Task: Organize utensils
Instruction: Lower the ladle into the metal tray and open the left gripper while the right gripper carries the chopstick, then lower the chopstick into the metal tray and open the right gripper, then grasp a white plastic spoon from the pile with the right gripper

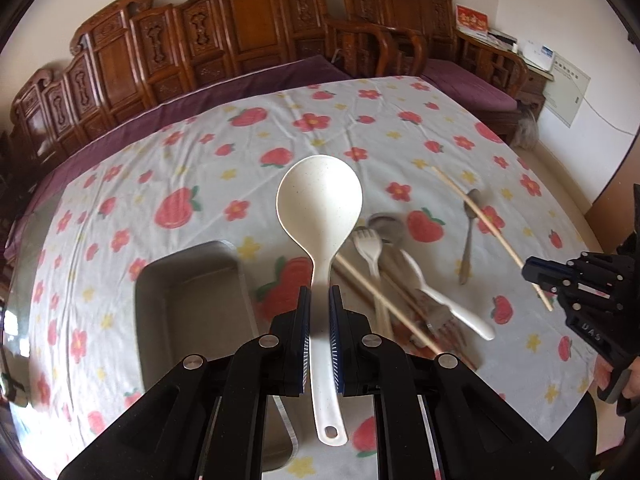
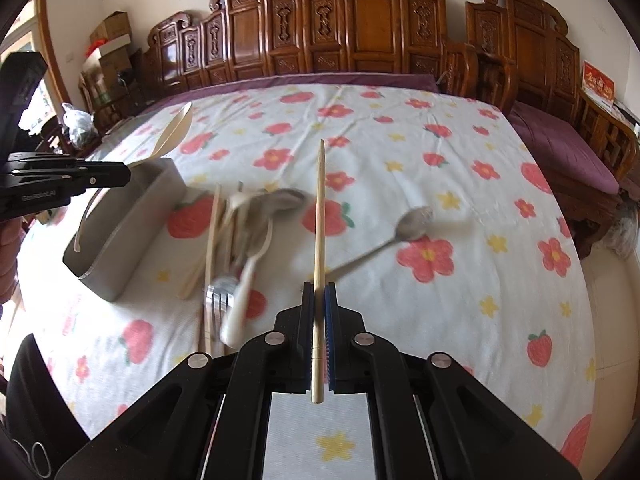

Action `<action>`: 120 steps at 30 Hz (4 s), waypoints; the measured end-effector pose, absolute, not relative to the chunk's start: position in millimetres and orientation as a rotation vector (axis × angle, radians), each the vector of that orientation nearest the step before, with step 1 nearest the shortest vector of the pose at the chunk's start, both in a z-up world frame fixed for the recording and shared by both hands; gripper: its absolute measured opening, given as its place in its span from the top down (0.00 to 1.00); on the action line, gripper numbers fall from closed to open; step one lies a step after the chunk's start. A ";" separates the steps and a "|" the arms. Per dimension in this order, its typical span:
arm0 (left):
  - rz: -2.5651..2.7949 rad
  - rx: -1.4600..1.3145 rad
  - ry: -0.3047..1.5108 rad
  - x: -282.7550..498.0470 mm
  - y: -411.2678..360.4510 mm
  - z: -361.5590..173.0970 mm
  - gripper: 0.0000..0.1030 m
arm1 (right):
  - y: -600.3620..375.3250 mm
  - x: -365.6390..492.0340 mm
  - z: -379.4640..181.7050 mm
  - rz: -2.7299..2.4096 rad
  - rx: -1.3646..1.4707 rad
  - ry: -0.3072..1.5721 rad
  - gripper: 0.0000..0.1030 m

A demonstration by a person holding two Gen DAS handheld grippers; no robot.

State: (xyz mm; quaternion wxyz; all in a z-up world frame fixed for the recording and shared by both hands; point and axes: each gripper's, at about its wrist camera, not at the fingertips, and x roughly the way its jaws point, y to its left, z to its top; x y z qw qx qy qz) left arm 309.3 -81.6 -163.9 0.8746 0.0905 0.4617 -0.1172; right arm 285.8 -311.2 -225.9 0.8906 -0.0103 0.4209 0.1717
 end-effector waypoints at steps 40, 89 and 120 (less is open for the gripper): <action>-0.116 0.085 0.971 297.1 41.3 -191.8 0.74 | -113.7 266.3 -192.5 0.559 -0.019 0.849 0.94; -0.245 0.043 0.793 208.0 16.4 -160.5 0.44 | -233.9 237.3 -222.3 0.362 -0.103 0.861 0.81; -0.300 0.096 0.818 203.1 -54.1 -180.6 0.25 | -235.6 350.2 -282.5 0.357 -0.060 1.096 0.78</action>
